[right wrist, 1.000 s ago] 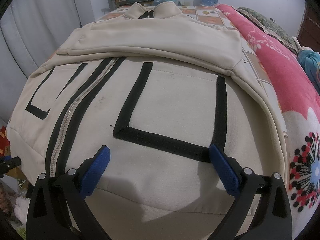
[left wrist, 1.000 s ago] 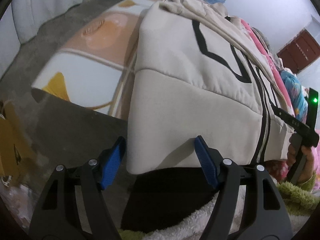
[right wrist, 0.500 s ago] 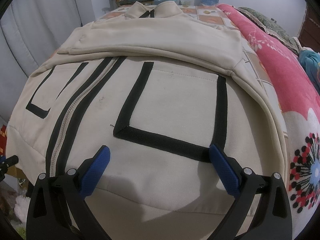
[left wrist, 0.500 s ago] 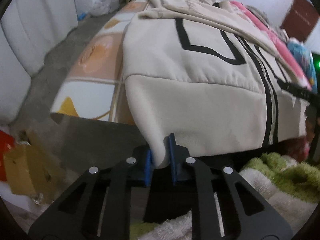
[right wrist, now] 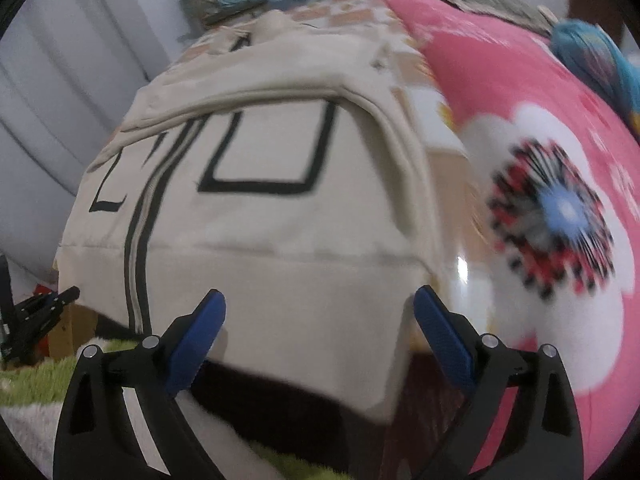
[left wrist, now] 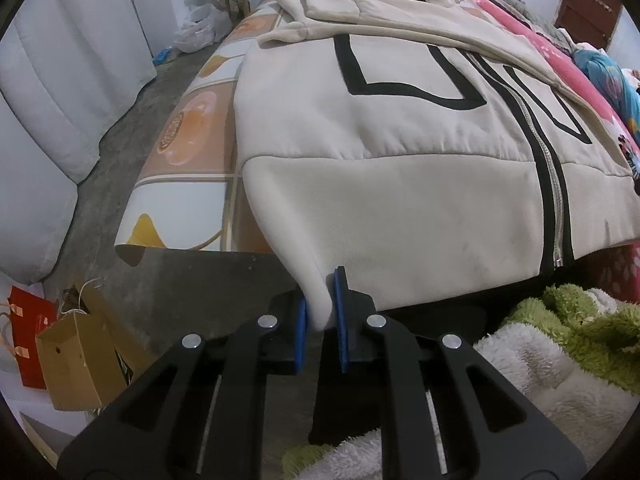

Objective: Fold large clothes
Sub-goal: 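Grasp the hem beside it with the right tool while the left tool holds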

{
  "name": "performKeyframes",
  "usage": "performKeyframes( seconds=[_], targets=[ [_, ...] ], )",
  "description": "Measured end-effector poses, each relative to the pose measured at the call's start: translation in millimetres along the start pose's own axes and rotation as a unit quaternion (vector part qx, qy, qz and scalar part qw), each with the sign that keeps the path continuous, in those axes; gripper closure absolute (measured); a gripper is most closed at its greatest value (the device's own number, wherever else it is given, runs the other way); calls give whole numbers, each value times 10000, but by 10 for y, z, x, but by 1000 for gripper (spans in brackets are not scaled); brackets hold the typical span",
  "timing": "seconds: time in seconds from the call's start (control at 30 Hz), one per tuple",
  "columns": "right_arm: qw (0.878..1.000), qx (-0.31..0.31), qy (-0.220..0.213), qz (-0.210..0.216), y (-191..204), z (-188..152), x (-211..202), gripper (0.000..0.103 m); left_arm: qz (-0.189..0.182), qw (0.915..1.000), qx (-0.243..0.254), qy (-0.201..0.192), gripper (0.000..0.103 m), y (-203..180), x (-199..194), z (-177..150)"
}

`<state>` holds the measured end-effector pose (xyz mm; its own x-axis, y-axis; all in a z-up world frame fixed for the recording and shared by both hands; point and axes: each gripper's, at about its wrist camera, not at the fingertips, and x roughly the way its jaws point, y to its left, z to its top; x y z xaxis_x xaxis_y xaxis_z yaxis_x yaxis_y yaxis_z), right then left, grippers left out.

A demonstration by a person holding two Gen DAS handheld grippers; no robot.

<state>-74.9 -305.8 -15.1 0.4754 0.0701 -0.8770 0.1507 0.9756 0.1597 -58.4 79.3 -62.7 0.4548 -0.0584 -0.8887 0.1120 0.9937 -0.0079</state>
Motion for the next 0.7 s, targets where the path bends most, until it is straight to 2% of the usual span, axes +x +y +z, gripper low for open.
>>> performKeyframes(
  seconds=[0.13,0.27,0.3,0.43,0.5,0.57,0.7],
  targets=[
    [9992,355,137,-119,-176,-162,-25,16,-3,10000,63,-18,91,-12,-13,-13],
    [9974,677,206,-113,-334,-228,60,26,-10,10000,83,-25,91,-21,-15,-18],
    [9970,736,236,-72,-352,-234,87,33,-8,10000,90,-31,91,-21,-19,-19],
    [9938,977,520,103,-431,-305,215,49,12,9999,126,-88,91,-41,-63,-33],
    [9937,941,533,308,-410,-339,197,71,-4,9998,149,-132,91,-48,-97,-40],
    [9942,850,541,383,-371,-350,174,88,-66,9997,146,-165,92,-40,-130,-40],
    [9959,656,459,417,-279,-325,51,96,-423,9986,62,-303,97,9,-273,6]
  ],
)
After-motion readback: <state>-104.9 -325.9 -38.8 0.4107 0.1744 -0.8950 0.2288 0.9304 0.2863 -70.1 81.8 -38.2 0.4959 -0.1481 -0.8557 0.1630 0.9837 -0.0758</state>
